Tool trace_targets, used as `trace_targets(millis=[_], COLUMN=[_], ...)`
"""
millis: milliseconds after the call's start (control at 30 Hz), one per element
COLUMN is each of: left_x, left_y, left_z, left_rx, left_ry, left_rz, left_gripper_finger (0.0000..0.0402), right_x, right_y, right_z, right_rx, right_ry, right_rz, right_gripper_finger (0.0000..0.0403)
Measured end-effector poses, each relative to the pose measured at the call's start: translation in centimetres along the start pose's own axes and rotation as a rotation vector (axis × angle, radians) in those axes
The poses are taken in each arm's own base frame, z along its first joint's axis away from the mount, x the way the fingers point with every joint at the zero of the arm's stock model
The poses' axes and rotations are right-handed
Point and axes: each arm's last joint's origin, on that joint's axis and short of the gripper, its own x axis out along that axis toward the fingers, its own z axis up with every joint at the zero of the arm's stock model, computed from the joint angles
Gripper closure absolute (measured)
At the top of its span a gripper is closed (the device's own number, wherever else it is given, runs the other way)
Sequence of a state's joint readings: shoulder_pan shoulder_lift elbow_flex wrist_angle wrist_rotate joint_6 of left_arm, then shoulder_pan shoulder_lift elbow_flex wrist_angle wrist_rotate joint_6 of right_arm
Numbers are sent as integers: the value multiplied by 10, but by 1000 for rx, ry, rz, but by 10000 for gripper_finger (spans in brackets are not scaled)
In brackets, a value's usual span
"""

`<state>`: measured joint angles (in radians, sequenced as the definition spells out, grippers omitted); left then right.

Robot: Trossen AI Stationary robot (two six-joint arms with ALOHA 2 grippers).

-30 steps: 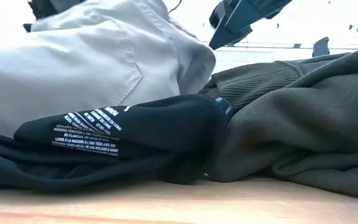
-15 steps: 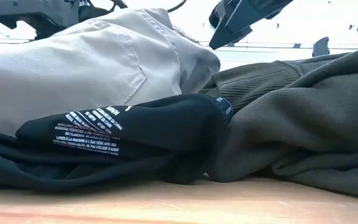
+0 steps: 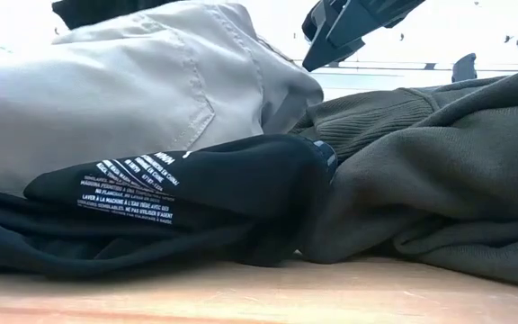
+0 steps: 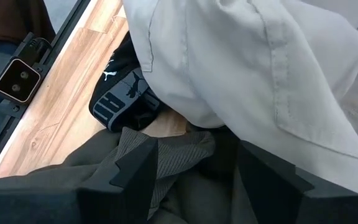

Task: Sort clothes
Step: Put the brown shorts into the white bin

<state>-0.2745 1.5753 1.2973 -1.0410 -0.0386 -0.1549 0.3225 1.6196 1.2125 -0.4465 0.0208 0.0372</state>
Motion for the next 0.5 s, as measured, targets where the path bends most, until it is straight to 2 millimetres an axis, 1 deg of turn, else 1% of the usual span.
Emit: trace_targets(millis=[67, 200, 367, 500], left_x=[-4, -2, 7, 19], left_y=[1, 3, 10, 19], left_z=[3, 3, 6, 10], left_rx=[9, 20, 51, 71], left_ry=[-25, -29, -11, 30], left_rz=[46, 103, 183, 224], left_gripper_finger=[171, 171, 171, 171], right_x=[0, 0, 0, 0], right_y=[0, 0, 0, 0], right_z=[0, 0, 0, -1], right_rx=[1, 3, 3, 4], right_ry=[0, 0, 5, 12], right_rz=[0, 0, 0, 0], right_gripper_finger=[195, 195, 195, 195])
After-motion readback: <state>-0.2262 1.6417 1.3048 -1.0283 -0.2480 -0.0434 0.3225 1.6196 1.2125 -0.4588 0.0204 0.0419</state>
